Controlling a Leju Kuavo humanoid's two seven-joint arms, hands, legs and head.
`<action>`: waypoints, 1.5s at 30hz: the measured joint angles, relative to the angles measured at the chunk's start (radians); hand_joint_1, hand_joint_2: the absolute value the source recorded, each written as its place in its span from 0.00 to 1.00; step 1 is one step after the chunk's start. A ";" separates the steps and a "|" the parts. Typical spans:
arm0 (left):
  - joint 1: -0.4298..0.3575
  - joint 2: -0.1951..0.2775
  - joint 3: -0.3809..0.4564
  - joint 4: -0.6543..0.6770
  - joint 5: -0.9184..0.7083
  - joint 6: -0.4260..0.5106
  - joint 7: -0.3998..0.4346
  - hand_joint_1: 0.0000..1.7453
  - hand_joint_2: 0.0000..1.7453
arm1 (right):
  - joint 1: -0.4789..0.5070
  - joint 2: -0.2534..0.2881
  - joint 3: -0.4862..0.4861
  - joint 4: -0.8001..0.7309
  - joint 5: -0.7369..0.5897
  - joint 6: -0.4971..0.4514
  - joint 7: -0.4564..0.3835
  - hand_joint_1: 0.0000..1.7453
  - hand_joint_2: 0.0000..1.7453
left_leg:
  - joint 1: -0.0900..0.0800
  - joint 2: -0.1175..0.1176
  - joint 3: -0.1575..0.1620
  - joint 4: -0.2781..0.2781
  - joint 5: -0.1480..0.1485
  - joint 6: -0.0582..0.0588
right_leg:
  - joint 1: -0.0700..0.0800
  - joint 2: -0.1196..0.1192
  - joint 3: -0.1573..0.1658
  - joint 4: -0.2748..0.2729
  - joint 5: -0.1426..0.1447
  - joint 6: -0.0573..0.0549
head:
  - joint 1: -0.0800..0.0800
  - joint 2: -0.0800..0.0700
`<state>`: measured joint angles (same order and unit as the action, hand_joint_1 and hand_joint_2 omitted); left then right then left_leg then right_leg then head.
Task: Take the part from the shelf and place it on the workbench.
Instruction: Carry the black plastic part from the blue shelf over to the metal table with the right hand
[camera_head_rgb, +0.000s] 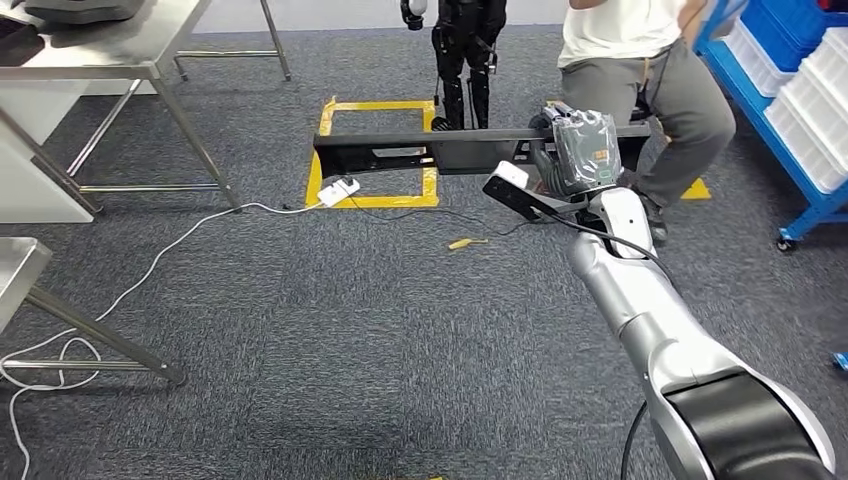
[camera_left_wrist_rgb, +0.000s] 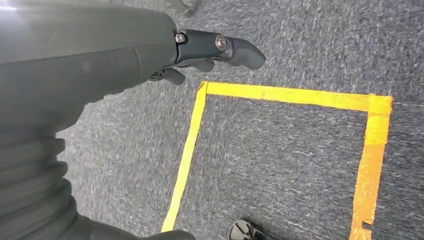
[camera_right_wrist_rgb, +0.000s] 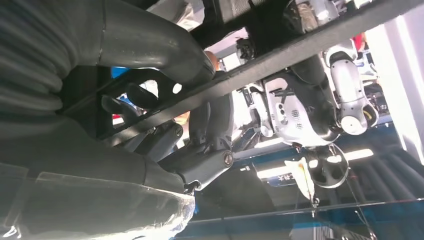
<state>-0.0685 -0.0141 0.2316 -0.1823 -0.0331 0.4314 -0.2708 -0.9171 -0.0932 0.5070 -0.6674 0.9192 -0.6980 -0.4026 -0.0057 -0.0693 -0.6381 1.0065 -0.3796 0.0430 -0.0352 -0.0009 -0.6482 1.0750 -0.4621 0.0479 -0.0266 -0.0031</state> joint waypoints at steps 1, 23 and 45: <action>0.000 0.001 0.000 0.000 0.000 0.000 0.001 0.00 1.00 | 0.001 0.002 -0.002 -0.001 -0.007 0.000 -0.009 1.00 1.00 | 0.000 -0.005 -0.004 0.009 -0.006 -0.007 | 0.000 0.000 0.015 -0.034 0.016 -0.004 | 0.000 0.000; 0.012 0.007 0.000 0.000 0.003 0.000 -0.008 0.00 1.00 | 0.009 0.019 -0.047 -0.022 -0.009 0.000 -0.050 1.00 1.00 | 0.000 0.013 0.004 0.007 -0.016 -0.019 | 0.007 0.019 0.024 -0.046 0.024 -0.031 | 0.000 0.000; 0.012 -0.004 0.000 0.000 0.009 0.035 -0.007 0.00 1.00 | 0.008 0.018 -0.054 -0.020 -0.086 0.013 -0.063 1.00 1.00 | -0.004 0.013 0.004 0.007 -0.017 -0.021 | 0.006 0.018 0.035 -0.062 0.025 -0.030 | 0.000 0.000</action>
<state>-0.0566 -0.0180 0.2316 -0.1820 -0.0243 0.4664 -0.2777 -0.9093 -0.0751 0.4535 -0.6874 0.8328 -0.6848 -0.4658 -0.0099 -0.0565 -0.6339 1.0130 -0.3964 0.0224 -0.0295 0.0171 -0.6129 1.0133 -0.4375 0.0176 -0.0265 -0.0031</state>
